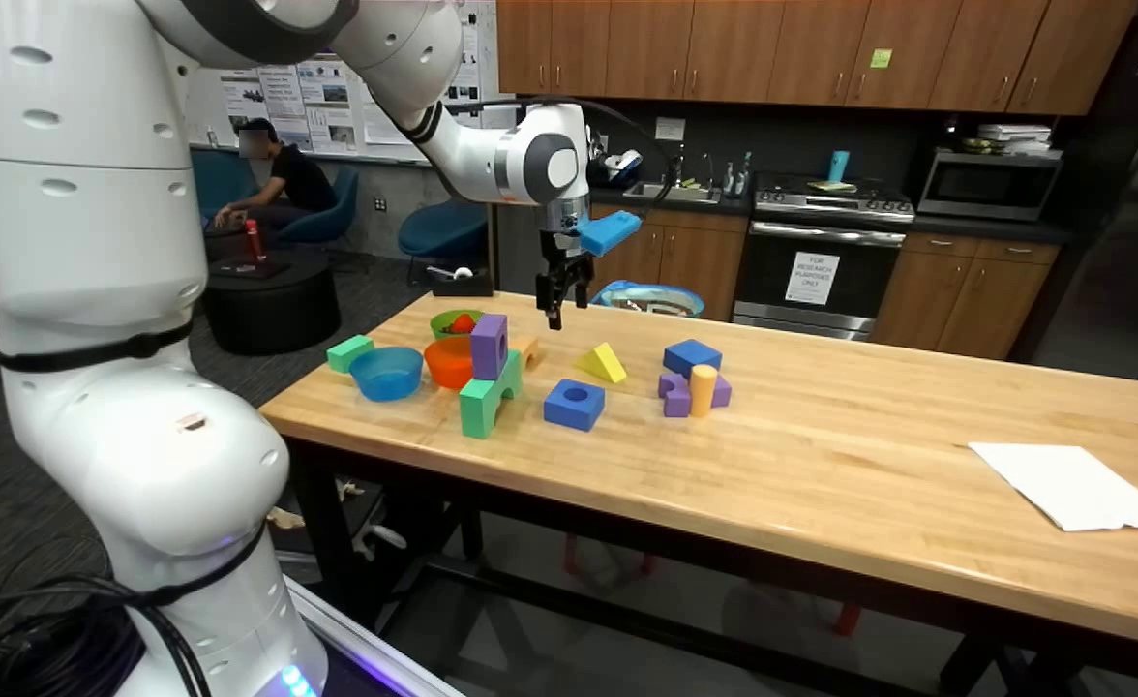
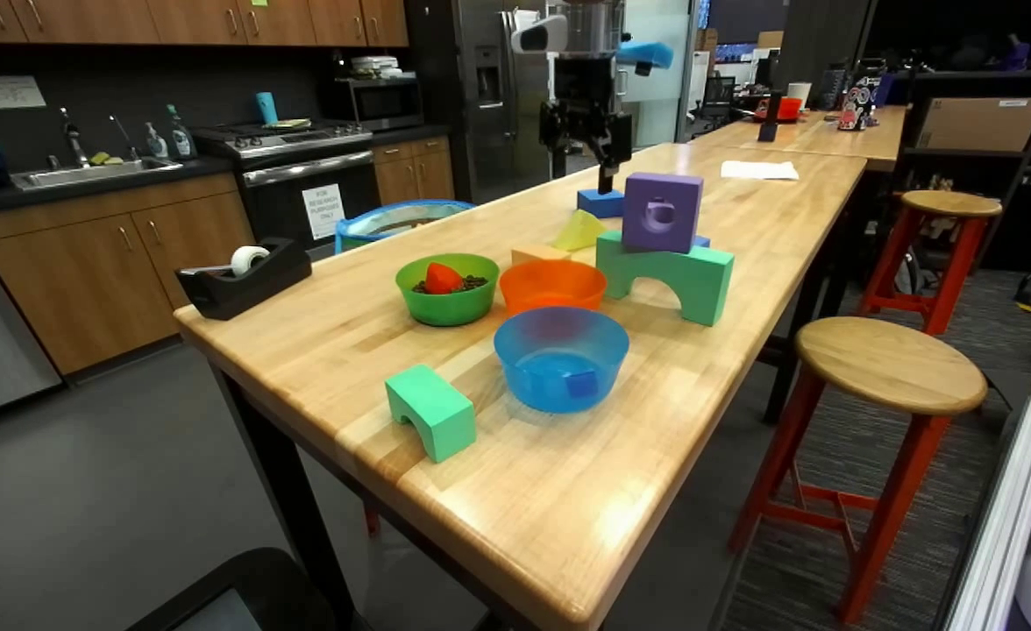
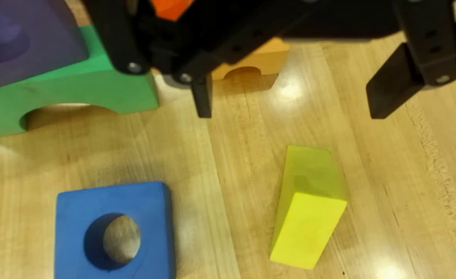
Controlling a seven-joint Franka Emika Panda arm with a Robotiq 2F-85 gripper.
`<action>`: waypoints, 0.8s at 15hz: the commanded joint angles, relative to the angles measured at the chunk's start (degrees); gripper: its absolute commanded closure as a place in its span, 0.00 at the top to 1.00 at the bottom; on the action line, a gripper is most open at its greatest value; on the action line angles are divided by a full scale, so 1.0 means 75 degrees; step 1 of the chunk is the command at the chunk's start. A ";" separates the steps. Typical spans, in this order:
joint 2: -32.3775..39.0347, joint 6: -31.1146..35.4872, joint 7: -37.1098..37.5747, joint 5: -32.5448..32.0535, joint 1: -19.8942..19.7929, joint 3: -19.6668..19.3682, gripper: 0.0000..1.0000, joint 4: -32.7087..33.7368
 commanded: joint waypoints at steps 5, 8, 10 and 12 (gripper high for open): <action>0.0884 -0.0050 -0.0290 0.0548 -0.0201 0.0141 1.00 0.0896; 0.1175 -0.0066 -0.0453 0.0875 -0.0368 0.0176 1.00 0.1110; 0.1344 -0.0095 -0.0590 0.1078 -0.0479 0.0195 1.00 0.1233; 0.1466 -0.0104 -0.0725 0.1252 -0.0585 0.0208 1.00 0.1305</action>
